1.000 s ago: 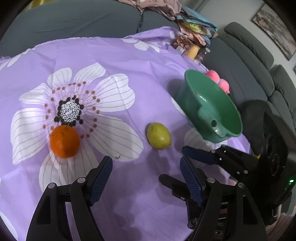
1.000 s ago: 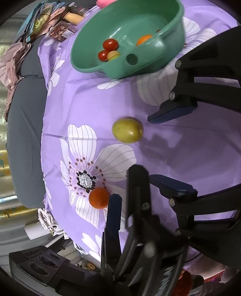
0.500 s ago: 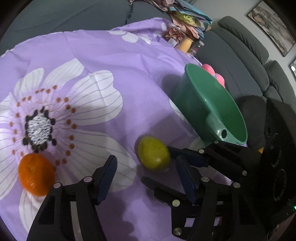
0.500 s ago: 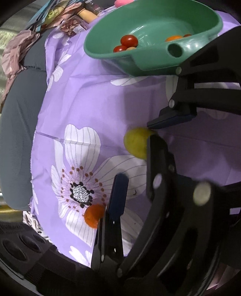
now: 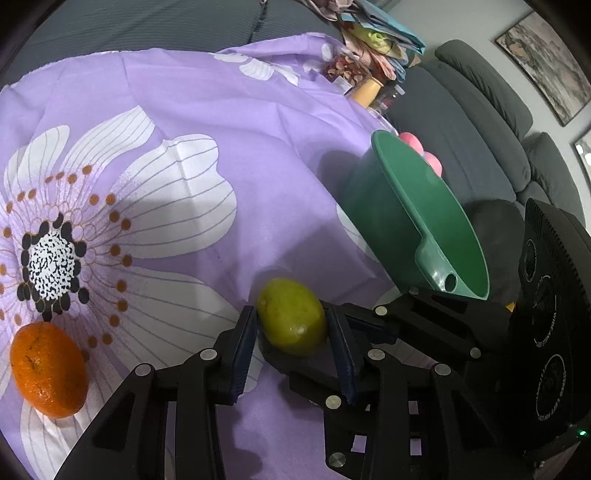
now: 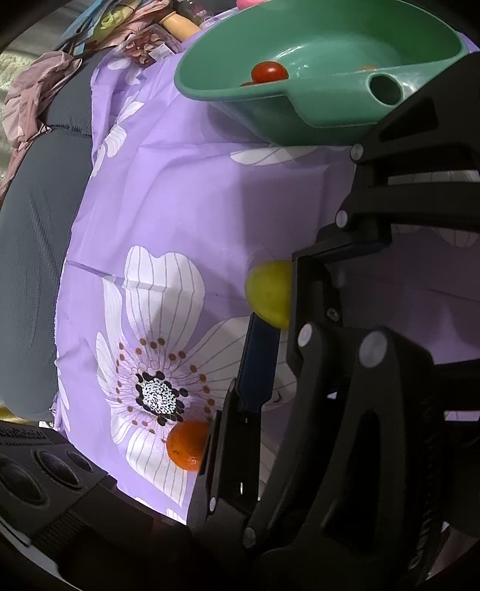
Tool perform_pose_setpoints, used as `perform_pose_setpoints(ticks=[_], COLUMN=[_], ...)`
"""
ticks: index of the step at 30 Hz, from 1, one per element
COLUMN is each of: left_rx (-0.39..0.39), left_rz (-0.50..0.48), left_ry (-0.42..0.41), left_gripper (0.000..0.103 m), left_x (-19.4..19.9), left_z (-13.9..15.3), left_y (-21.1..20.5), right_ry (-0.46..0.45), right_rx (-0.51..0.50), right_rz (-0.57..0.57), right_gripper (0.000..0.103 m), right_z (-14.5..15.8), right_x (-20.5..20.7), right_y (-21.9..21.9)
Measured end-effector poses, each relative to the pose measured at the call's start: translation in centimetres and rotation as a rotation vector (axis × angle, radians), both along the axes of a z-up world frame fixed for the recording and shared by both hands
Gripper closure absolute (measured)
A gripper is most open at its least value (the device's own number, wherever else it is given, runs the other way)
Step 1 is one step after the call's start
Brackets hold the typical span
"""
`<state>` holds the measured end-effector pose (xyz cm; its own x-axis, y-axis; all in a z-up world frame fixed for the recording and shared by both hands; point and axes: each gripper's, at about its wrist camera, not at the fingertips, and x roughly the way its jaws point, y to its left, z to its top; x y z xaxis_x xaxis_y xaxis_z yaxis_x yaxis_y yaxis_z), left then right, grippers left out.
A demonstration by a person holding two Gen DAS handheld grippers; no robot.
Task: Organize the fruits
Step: 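Close the left tool around the yellow-green oval fruit, then lift the yellow-green fruit and carry it over the green bowl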
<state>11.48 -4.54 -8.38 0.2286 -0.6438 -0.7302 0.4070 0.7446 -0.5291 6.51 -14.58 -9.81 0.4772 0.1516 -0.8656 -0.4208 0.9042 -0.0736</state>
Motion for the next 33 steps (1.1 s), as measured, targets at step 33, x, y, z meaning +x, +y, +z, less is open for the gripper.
perform_pose_setpoints(ticks=[33], left_rx=[0.098], left_rz=[-0.066], left_ry=[-0.221], left_gripper=[0.064], left_x=[-4.9], left_z=[8.5], left_y=[-6.3], right_ry=[-0.205], right_rx=[0.168], right_rz=[-0.083], right_gripper=[0.068], right_z=[7.0], right_x=[-5.7], right_y=[-6.0])
